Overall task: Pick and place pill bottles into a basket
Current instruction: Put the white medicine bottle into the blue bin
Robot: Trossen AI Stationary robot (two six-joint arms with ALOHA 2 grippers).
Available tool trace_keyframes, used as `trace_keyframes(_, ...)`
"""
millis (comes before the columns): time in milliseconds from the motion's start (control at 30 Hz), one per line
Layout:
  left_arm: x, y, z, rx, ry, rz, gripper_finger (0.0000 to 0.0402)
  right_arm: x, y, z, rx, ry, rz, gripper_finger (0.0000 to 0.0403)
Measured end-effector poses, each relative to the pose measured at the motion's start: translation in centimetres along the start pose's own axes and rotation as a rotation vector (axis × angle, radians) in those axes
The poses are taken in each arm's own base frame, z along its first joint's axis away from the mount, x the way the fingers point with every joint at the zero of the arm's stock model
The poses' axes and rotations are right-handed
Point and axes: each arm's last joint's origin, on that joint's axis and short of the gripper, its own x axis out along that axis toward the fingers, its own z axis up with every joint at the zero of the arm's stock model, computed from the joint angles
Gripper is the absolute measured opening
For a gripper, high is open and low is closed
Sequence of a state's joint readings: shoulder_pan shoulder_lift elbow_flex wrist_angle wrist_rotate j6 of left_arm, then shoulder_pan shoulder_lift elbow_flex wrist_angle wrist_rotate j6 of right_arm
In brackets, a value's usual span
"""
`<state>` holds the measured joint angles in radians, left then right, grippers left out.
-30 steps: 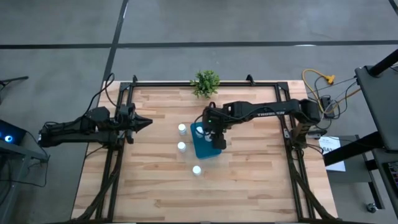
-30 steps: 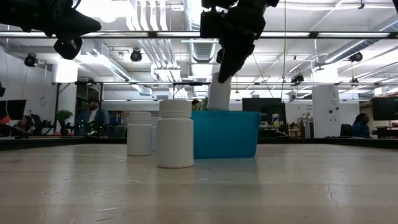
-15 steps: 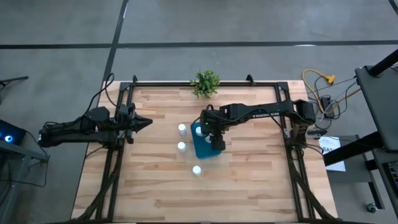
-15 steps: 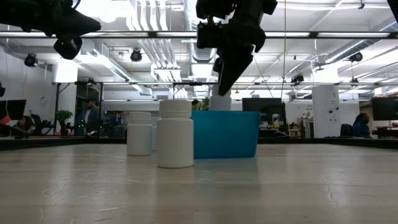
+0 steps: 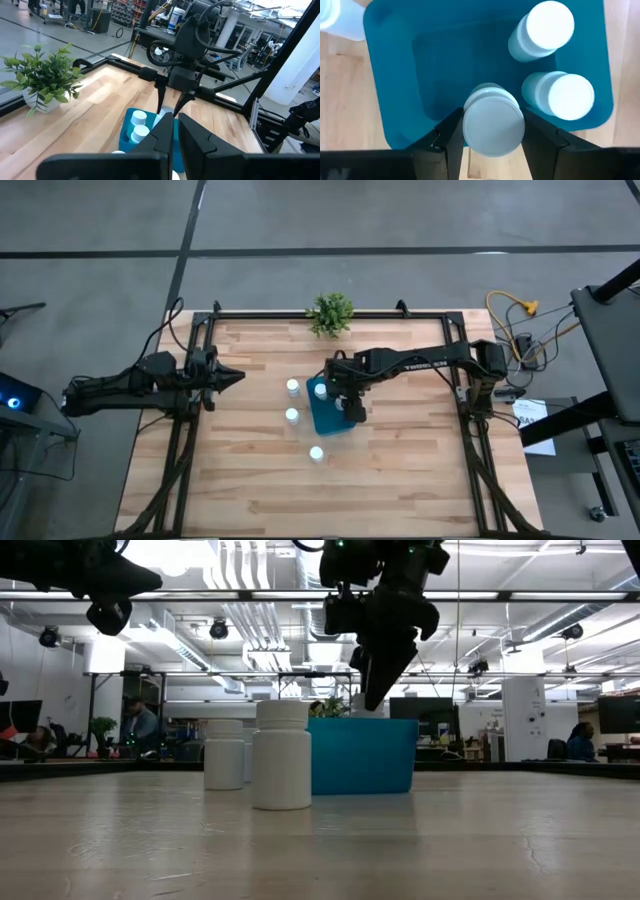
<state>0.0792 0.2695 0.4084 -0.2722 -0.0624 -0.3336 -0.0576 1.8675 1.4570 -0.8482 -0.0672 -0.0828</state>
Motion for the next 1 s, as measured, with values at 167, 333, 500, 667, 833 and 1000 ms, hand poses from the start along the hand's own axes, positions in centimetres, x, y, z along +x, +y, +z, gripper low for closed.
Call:
trace_keyframes(167, 0.0, 0.0, 0.0, 0.0, 0.0, 0.0, 0.0008, 0.0, -0.2, 0.3, -0.001, -0.033, 0.009, 0.0149)
trace_keyframes(333, 0.0, 0.0, 0.0, 0.0, 0.0, 0.0, 0.0008, 0.0, -0.7, 0.3, 0.007, -0.042, 0.016, 0.0149)
trace_keyframes(500, 0.0, 0.0, 0.0, 0.0, 0.0, 0.0, 0.0008, 0.0, -1.0, 0.4, 0.015, -0.06, 0.031, 0.0149)
trace_keyframes(667, 0.0, 0.0, 0.0, 0.0, 0.0, 0.0, 0.0008, 0.0, -1.1, 0.5, 0.021, -0.076, 0.055, 0.0149)
trace_keyframes(833, 0.0, 0.0, 0.0, 0.0, 0.0, 0.0, 0.0008, 0.0, -1.4, 0.5, 0.032, -0.078, 0.055, 0.0149)
trace_keyframes(1000, 0.0, 0.0, 0.0, 0.0, 0.0, 0.0, 0.0008, -0.1, -1.8, 0.4, 0.042, -0.071, 0.052, 0.0149)
